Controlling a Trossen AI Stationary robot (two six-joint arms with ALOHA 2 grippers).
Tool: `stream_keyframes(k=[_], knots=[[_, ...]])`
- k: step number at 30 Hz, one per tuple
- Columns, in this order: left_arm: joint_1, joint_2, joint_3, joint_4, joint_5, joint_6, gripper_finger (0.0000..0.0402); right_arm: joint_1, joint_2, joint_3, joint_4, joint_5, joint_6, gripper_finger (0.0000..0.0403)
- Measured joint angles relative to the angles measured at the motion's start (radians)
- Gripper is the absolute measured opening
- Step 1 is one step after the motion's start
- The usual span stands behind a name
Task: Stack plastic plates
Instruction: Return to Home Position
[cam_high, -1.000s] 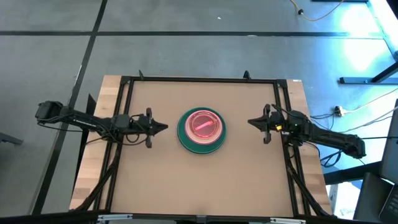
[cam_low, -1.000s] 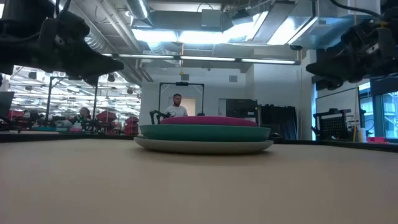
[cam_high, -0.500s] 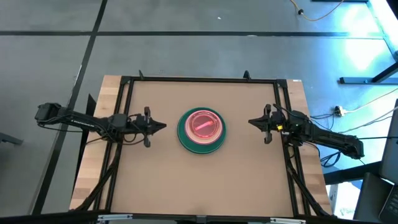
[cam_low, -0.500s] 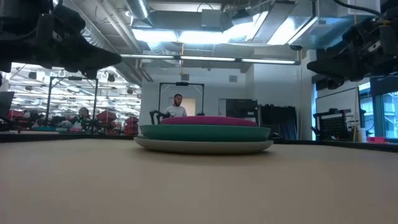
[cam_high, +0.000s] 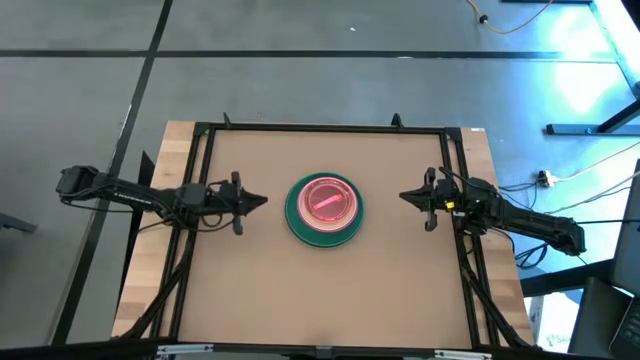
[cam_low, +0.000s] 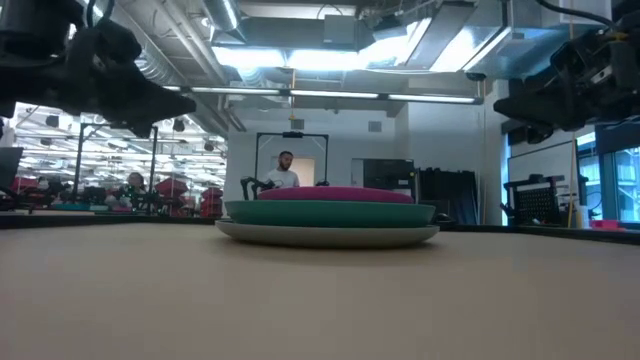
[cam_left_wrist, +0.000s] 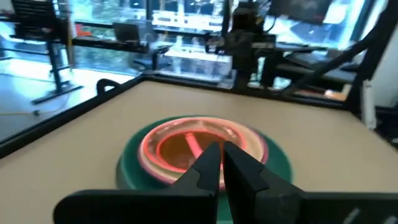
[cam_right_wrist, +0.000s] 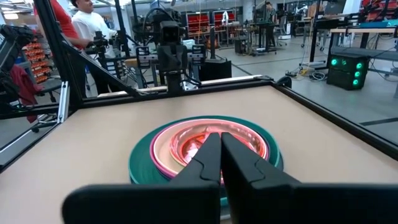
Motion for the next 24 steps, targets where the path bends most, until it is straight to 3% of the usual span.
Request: stream_keyframes(k=[24], knots=[[0.0, 0.002, 0.0, -0.016, -0.031, 0.005, 0.0011, 0.0, 0.0, 0.0, 0.0, 0.0, 0.0, 0.0005]])
